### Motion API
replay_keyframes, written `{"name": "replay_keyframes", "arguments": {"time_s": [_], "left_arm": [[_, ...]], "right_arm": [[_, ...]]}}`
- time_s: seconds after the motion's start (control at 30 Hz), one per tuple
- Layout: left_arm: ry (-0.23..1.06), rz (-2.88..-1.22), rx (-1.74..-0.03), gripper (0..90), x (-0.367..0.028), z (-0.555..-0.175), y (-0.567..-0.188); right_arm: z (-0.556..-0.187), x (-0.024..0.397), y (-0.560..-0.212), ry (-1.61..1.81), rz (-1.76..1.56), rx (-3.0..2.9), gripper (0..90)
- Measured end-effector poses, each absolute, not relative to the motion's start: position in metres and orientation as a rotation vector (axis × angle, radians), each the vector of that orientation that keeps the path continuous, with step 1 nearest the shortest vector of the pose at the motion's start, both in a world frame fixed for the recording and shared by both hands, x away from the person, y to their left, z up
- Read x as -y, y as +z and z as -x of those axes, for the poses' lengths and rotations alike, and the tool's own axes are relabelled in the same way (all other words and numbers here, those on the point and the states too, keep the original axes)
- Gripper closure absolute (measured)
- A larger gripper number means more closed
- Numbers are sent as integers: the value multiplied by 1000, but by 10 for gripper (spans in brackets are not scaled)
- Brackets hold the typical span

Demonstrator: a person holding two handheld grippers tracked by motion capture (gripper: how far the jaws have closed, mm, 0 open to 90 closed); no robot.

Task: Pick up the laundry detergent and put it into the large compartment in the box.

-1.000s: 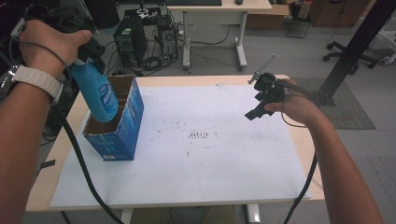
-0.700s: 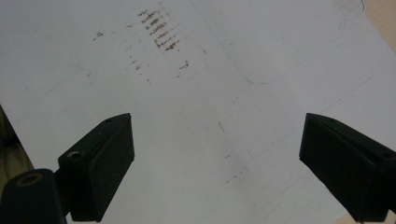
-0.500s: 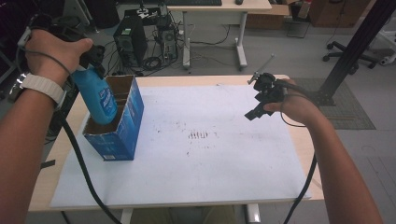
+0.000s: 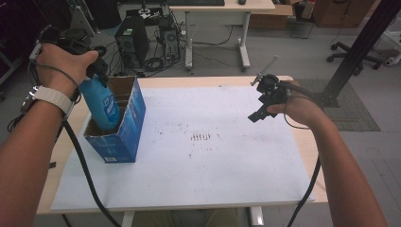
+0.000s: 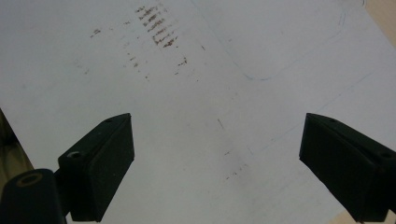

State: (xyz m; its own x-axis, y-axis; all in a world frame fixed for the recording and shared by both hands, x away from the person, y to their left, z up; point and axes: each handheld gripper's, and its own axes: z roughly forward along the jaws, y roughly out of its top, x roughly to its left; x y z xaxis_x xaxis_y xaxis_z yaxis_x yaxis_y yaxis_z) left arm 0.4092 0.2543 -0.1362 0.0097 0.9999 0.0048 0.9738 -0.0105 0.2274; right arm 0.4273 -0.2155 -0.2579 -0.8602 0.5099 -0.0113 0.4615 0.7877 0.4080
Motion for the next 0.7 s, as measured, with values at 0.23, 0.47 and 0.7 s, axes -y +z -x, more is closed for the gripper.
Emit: {"name": "replay_keyframes", "arguments": {"time_s": [0.23,0.47,0.7], "left_arm": [[257,-2109,-2098,373,-256,-411,-152],[255,-2115,-2097,373,-255,-414,-168],[275,-2111,-2105,373,-255,-417,-184]], "right_arm": [[-428,215,-259,599,-779,-2856,104],[-428,215,-260,600,-783,-2858,104],[-427,218,-262,594,-798,-2856,104]]}}
